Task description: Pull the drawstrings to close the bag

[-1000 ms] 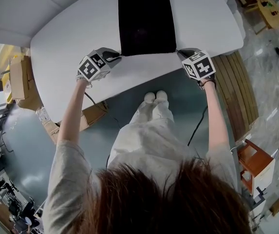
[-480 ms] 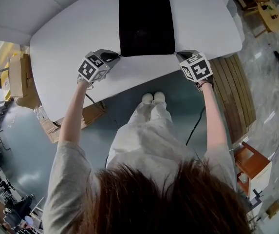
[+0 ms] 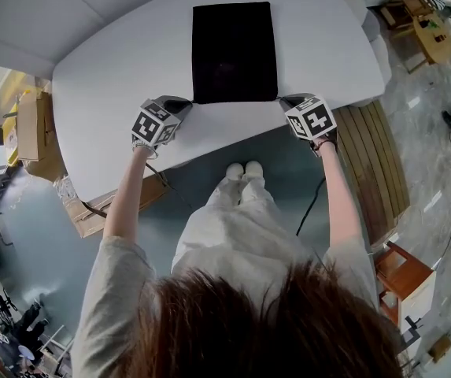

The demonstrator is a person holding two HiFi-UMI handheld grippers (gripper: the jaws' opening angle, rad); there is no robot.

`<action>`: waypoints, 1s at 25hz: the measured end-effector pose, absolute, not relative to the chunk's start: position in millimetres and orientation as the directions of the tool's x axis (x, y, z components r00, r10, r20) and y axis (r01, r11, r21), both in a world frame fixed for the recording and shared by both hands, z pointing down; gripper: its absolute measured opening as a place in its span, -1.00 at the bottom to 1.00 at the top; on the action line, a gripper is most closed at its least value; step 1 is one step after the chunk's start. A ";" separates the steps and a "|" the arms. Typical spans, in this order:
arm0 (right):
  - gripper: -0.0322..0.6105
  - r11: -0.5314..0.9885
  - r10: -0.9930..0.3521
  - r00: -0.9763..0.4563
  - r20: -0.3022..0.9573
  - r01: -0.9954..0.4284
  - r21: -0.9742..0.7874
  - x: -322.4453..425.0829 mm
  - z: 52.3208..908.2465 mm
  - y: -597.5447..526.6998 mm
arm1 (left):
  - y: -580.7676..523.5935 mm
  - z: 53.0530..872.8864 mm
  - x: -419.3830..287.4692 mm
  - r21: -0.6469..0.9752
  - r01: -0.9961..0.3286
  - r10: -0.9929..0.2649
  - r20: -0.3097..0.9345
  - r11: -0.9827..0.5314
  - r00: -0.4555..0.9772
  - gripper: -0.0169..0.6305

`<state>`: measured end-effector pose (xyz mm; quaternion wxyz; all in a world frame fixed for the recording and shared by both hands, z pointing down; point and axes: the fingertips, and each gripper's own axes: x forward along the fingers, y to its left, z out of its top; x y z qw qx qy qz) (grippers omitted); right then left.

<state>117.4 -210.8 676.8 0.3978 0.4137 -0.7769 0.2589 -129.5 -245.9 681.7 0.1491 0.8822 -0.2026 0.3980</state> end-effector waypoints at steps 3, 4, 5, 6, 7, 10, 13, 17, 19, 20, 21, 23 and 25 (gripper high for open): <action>-0.86 0.531 -0.426 -0.354 0.833 -0.843 -0.087 117.1 677.2 -210.7 | -244.4 682.0 -130.6 0.083 -0.487 -0.251 0.776 -0.869 0.579 -0.94; -0.86 0.536 -0.424 -0.355 0.833 -0.840 -0.085 117.4 676.9 -210.9 | -243.7 682.3 -131.0 0.071 -0.485 -0.254 0.781 -0.872 0.570 -0.94; -0.86 0.540 -0.425 -0.355 0.833 -0.838 -0.081 118.0 676.3 -211.5 | -243.2 683.2 -131.7 0.061 -0.485 -0.257 0.786 -0.873 0.562 -0.94; -0.86 0.543 -0.430 -0.354 0.831 -0.837 -0.076 118.8 675.4 -212.5 | -243.1 683.9 -132.6 0.054 -0.488 -0.263 0.788 -0.871 0.557 -0.94; -0.86 0.545 -0.435 -0.353 0.828 -0.836 -0.070 119.5 674.0 -213.6 | -243.3 683.4 -133.2 0.048 -0.492 -0.270 0.788 -0.869 0.554 -0.94; -0.86 0.557 -0.446 -0.357 0.821 -0.828 -0.058 120.7 667.9 -217.0 | -245.5 676.2 -133.5 0.024 -0.513 -0.302 0.783 -0.858 0.543 -0.94; -0.86 0.571 -0.455 -0.359 0.815 -0.820 -0.042 123.2 660.6 -220.7 | -249.3 665.5 -130.5 0.001 -0.524 -0.330 0.777 -0.851 0.537 -0.94; -0.86 0.579 -0.478 -0.361 0.801 -0.815 -0.022 127.0 650.4 -226.0 | -255.9 652.1 -130.3 -0.031 -0.531 -0.362 0.765 -0.847 0.533 -0.94; -0.86 0.584 -0.488 -0.364 0.793 -0.812 -0.014 129.9 644.6 -228.5 | -259.3 645.6 -130.2 -0.044 -0.539 -0.381 0.756 -0.841 0.532 -0.94; -0.86 0.587 -0.492 -0.365 0.790 -0.810 -0.009 131.4 641.5 -229.9 | -260.2 644.0 -130.1 -0.043 -0.545 -0.386 0.753 -0.837 0.534 -0.94; -0.86 0.590 -0.497 -0.367 0.786 -0.807 -0.003 132.6 638.4 -231.6 | -261.0 642.2 -130.0 -0.040 -0.551 -0.390 0.748 -0.834 0.537 -0.94; -0.86 0.597 -0.508 -0.370 0.778 -0.802 0.009 134.3 631.8 -235.9 | -263.8 634.7 -129.0 -0.037 -0.559 -0.402 0.734 -0.829 0.548 -0.94; -0.86 0.602 -0.521 -0.371 0.769 -0.798 0.023 136.4 625.1 -241.1 | -267.8 626.1 -127.9 -0.039 -0.568 -0.419 0.718 -0.822 0.556 -0.94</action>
